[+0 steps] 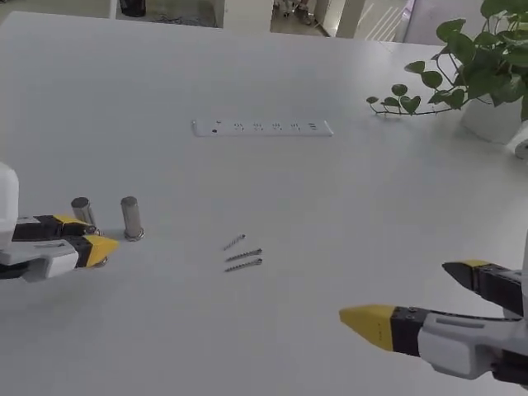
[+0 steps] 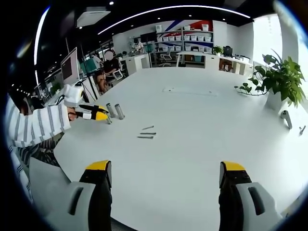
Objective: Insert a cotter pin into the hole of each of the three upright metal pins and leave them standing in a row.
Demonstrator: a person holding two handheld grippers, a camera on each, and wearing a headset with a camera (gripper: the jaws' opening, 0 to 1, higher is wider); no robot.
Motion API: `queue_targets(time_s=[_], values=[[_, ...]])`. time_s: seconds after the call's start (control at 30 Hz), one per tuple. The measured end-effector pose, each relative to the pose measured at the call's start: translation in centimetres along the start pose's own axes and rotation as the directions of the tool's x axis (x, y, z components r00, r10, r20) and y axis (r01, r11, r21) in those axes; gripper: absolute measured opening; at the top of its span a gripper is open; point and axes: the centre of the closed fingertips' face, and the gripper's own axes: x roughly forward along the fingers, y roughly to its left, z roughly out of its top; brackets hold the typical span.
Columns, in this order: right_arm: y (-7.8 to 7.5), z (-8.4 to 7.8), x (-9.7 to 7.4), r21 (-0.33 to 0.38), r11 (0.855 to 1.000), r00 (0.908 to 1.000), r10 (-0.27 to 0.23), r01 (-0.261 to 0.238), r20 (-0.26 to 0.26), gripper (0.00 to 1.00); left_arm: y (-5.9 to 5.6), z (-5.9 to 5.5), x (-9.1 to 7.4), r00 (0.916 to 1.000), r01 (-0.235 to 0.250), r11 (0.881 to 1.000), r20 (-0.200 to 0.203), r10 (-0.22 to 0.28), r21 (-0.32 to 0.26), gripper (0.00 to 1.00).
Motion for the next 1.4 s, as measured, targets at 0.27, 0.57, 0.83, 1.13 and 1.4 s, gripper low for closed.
queue_targets(time_s=[0.27, 0.57, 0.83, 1.13, 1.4], values=[[0.0, -0.1, 0.0, 0.003, 1.0, 1.0, 0.003, -0.003, -0.002, 0.91, 0.4, -0.2, 0.1, 0.9998, -0.019, 1.0, 0.004, 0.019, -0.004, 0.11], [0.1, -0.3, 0.0, 0.005, 1.0, 0.9999, 0.007, -0.007, -0.01, 0.91, 0.6, -0.4, -0.1, 0.9996, -0.028, 0.999, 0.01, 0.028, -0.029, 0.06], [0.0, -0.1, -0.2, 0.001, 1.0, 1.0, 0.004, -0.004, -0.006, 0.91, 0.9, -0.3, -0.3, 0.9984, -0.044, 0.996, 0.033, 0.046, -0.073, 0.05], [0.3, 0.3, -0.4, -0.004, 1.0, 0.9999, 0.011, -0.011, 0.01, 0.91, -0.1, -0.2, -1.0, 0.9963, -0.077, 0.997, 0.034, 0.078, -0.031, 0.05], [0.7, 0.5, -0.6, -0.009, 1.0, 0.9995, 0.019, -0.018, 0.026, 0.91, -0.7, 0.9, -2.4, 0.9909, -0.109, 0.992, 0.073, 0.113, -0.061, 0.05]])
